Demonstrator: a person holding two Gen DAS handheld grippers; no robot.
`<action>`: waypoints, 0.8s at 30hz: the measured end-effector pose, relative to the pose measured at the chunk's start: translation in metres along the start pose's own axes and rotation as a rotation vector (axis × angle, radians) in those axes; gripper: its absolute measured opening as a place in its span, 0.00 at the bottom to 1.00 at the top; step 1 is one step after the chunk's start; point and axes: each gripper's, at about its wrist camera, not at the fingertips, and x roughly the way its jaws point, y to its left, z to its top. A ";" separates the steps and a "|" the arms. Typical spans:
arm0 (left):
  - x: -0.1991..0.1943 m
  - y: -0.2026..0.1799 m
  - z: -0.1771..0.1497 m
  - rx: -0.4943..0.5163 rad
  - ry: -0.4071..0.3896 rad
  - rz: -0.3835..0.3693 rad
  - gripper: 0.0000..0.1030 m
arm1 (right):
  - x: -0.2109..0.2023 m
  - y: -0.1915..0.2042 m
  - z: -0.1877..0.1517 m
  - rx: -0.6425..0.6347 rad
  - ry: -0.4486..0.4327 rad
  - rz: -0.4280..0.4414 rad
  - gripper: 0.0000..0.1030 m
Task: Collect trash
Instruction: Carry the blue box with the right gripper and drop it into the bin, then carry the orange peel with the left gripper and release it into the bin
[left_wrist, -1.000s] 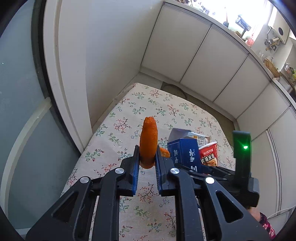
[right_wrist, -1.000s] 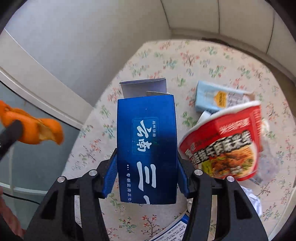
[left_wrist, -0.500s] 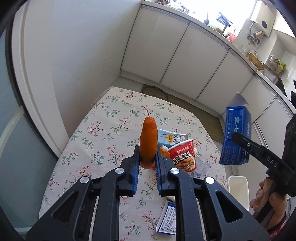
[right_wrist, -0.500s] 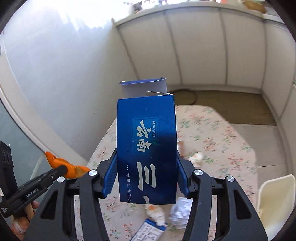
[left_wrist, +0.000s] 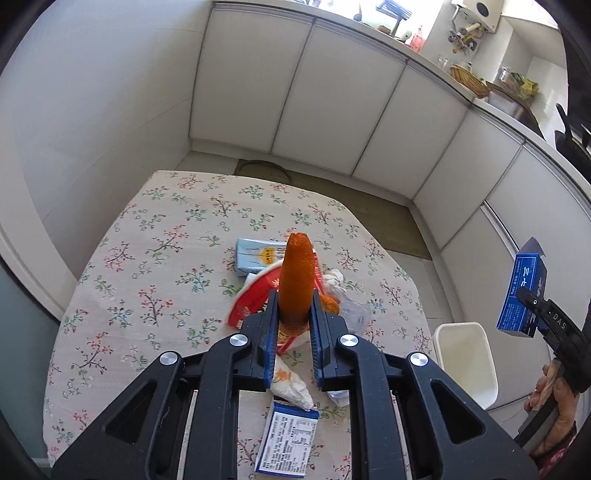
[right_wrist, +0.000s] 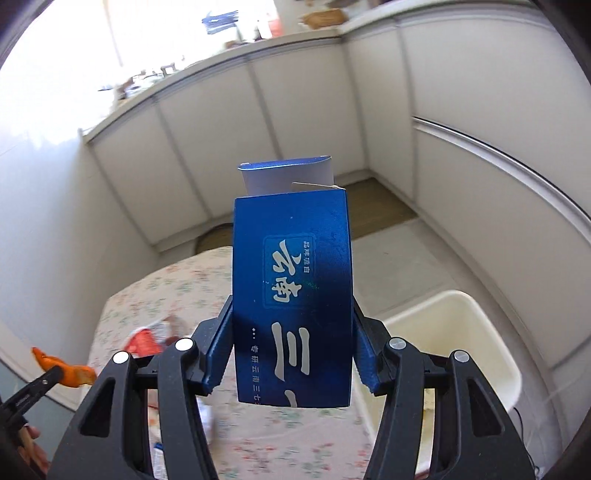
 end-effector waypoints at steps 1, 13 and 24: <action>0.004 -0.008 -0.002 0.016 0.004 -0.006 0.15 | 0.002 -0.012 -0.001 0.019 0.011 -0.015 0.55; 0.033 -0.110 -0.021 0.110 0.029 -0.215 0.15 | -0.043 -0.104 0.008 0.100 -0.180 -0.209 0.94; 0.061 -0.242 -0.040 0.199 0.107 -0.450 0.15 | -0.076 -0.161 0.008 0.113 -0.249 -0.350 0.94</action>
